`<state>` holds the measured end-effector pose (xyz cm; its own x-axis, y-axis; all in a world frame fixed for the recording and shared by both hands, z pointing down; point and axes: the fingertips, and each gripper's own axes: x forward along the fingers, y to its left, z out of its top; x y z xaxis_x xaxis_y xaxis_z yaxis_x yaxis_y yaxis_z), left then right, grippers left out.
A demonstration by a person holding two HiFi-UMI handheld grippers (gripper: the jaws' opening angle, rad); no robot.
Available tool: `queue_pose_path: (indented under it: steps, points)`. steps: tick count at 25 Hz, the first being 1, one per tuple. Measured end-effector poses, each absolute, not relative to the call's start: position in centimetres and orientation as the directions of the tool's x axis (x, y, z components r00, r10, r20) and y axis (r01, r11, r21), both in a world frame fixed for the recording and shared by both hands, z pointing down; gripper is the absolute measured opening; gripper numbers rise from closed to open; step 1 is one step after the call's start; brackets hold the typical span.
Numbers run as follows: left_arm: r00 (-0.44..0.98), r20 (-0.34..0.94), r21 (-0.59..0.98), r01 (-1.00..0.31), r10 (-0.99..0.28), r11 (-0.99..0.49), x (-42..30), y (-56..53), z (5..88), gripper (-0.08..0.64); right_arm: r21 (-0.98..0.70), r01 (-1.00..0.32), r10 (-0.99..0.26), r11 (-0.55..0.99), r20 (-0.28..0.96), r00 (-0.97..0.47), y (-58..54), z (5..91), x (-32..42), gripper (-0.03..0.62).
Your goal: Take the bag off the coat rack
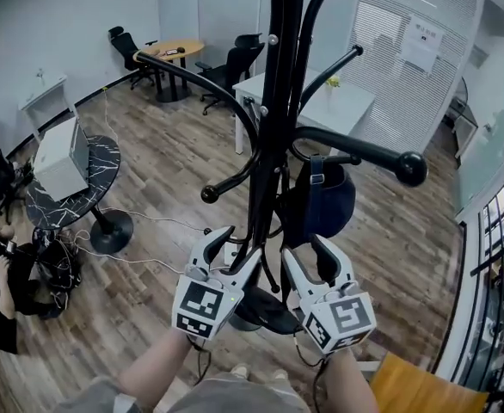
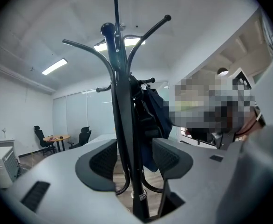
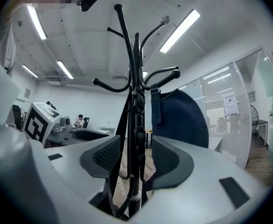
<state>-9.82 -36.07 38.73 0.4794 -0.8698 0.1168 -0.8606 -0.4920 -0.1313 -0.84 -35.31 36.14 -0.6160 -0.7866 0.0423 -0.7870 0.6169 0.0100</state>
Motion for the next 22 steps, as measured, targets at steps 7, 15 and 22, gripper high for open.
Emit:
queue_pose_path:
  steps: [7, 15, 22]
  points:
    - [0.403, 0.172, -0.135, -0.894, -0.899, -0.427, -10.0, -37.8, 41.4, 0.212, -0.012, -0.736, -0.732, 0.676, 0.097, -0.674, -37.9, 39.3, -2.7, 0.206]
    - [0.340, 0.191, -0.108, -0.925, -0.921, -0.364, -9.8, -38.9, 42.6, 0.042, -0.022, -0.722, -0.715, 0.692, 0.119, -0.689, -39.9, 41.5, -2.8, 0.098]
    - [0.364, 0.203, -0.037, -0.925, -0.909, -0.379, -10.0, -38.4, 42.7, 0.015, -0.120, -0.682, -0.679, 0.722, 0.064, -0.731, -38.6, 40.2, -1.9, 0.048]
